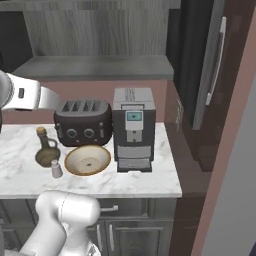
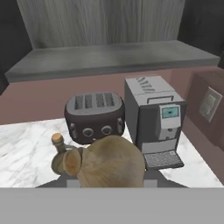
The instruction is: Retrieve the bottle and the shaker from the cabinet and place them next to the mixing bowl on the counter. Then add garlic from the fridge to the mixing bowl.
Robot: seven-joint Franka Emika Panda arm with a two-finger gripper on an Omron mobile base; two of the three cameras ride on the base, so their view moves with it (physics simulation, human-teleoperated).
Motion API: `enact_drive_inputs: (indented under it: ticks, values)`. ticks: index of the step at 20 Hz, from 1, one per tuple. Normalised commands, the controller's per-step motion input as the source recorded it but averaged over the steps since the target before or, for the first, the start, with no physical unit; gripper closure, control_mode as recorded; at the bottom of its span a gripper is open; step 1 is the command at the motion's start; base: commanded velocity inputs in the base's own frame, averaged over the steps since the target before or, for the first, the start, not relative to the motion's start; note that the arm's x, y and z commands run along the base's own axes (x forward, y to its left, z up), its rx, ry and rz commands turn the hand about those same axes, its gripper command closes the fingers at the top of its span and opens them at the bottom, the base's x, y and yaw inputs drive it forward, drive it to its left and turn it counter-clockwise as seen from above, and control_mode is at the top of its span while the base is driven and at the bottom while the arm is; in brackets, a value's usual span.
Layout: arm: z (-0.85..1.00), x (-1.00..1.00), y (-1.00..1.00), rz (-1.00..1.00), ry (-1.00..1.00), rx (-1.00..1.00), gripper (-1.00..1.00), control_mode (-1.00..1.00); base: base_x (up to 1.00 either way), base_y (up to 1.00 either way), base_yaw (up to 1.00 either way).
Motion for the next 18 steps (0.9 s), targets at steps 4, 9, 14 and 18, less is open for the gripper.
enact_drive_inputs:
  ticks: [4, 9, 14, 18]
  values:
    - [0.00, 0.00, 0.00, 0.00, 0.00, 0.00, 1.00, 1.00, 0.03, 0.00, 0.00]
    - [0.00, 0.00, 0.00, 0.00, 0.00, 0.00, 1.00, 1.00, 0.00, 0.00, 0.00]
    - [0.00, 0.00, 0.00, 0.00, 0.00, 0.00, 1.00, 1.00, 0.00, 0.00, 0.00]
    - [0.00, 0.00, 0.00, 0.00, 0.00, 0.00, 1.00, -1.00, 0.00, 0.00, 0.00]
